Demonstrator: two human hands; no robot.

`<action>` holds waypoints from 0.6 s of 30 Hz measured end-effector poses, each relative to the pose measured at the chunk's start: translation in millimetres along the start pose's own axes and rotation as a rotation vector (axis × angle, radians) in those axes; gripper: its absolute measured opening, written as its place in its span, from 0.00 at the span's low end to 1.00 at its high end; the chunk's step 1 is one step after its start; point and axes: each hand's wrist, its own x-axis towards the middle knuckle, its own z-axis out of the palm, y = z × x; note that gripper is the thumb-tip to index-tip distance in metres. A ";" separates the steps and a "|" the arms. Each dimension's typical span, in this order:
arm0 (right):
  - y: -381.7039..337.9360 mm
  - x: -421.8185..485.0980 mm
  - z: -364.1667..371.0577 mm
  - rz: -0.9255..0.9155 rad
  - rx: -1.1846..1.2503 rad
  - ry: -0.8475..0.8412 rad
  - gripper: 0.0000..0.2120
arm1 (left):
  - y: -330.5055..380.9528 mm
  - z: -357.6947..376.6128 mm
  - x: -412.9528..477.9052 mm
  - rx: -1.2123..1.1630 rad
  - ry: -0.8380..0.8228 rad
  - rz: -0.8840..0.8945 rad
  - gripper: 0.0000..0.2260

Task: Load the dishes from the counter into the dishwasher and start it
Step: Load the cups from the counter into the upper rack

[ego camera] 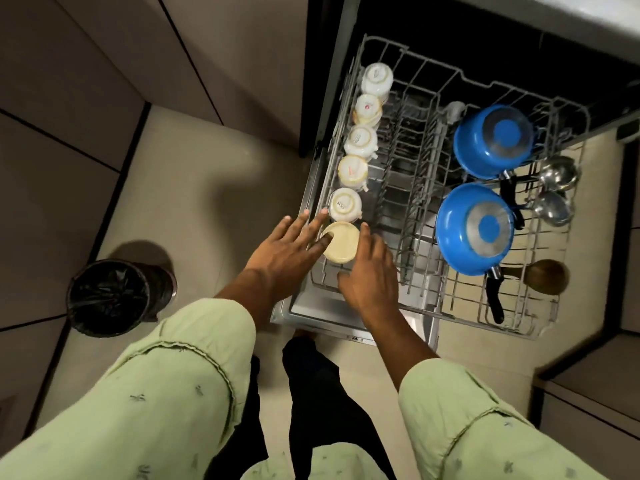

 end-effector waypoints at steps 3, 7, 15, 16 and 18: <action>-9.7 -9.3 -10.6 -0.035 0.006 0.028 0.42 | 4.8 -9.4 -15.9 -0.203 0.028 -0.149 0.35; -27.5 -22.4 -27.1 -0.074 0.002 0.040 0.38 | 0.9 -24.5 -45.2 -0.390 0.050 -0.302 0.32; -98.7 -58.7 -70.5 -0.243 -0.087 0.072 0.35 | -30.7 -49.2 -118.5 -0.427 0.197 -0.369 0.30; -111.4 -63.6 -76.7 -0.268 -0.102 0.081 0.35 | -37.7 -54.1 -129.1 -0.429 0.215 -0.371 0.31; -140.0 -72.0 -87.8 -0.329 -0.128 0.107 0.35 | -53.7 -63.7 -151.1 -0.427 0.253 -0.371 0.31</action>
